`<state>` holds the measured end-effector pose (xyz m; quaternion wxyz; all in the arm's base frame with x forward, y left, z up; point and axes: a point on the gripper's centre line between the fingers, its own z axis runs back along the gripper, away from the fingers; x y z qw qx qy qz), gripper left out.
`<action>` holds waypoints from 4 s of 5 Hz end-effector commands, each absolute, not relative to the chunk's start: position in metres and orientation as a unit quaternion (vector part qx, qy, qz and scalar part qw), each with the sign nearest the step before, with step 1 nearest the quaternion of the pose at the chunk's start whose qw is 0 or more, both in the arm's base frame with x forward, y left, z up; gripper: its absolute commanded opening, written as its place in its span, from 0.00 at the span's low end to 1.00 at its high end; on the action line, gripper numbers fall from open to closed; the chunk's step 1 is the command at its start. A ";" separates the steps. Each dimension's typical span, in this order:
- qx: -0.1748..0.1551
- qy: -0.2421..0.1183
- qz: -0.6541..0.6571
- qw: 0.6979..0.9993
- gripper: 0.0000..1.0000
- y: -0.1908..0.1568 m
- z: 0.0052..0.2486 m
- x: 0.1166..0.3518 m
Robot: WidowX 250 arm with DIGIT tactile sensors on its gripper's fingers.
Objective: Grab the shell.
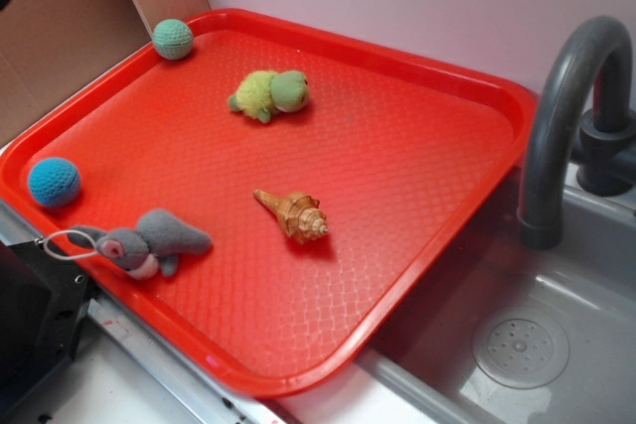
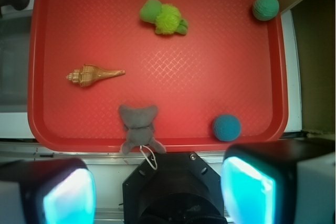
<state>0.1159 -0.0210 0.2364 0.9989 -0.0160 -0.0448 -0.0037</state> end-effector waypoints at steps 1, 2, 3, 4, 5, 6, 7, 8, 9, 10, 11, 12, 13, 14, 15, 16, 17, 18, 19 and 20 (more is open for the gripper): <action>-0.016 -0.045 -0.004 0.999 1.00 -0.021 0.236 0.116; 0.032 -0.084 -0.129 0.988 1.00 -0.018 0.222 0.137; 0.056 -0.102 -0.252 0.961 1.00 -0.020 0.205 0.154; 0.065 -0.142 -0.369 0.916 1.00 -0.036 0.193 0.166; 0.041 -0.173 -0.477 0.861 1.00 -0.050 0.176 0.181; 0.015 -0.171 -0.580 0.796 1.00 -0.070 0.154 0.195; -0.029 -0.170 -0.672 0.720 1.00 -0.081 0.146 0.200; -0.038 -0.142 -0.722 0.676 1.00 -0.099 0.127 0.204; -0.027 -0.115 -0.733 0.670 1.00 -0.112 0.111 0.205; -0.019 -0.089 -0.749 0.657 1.00 -0.130 0.090 0.203; -0.009 -0.070 -0.751 0.657 1.00 -0.138 0.078 0.203; 0.017 -0.041 -0.739 0.672 1.00 -0.144 0.062 0.209; 0.035 -0.028 -0.737 0.675 1.00 -0.152 0.052 0.210; 0.052 -0.014 -0.743 0.667 1.00 -0.158 0.042 0.206; 0.062 -0.002 -0.751 0.657 0.00 -0.162 0.035 0.197; 0.065 -0.003 -0.751 0.657 0.00 -0.163 0.036 0.194; 0.071 -0.007 -0.741 0.667 0.00 -0.159 0.041 0.195; 0.068 -0.023 -0.697 0.714 0.00 -0.142 0.068 0.208; 0.067 -0.051 -0.600 0.795 0.00 -0.106 0.117 0.229; 0.076 -0.068 -0.494 0.863 0.00 -0.069 0.167 0.225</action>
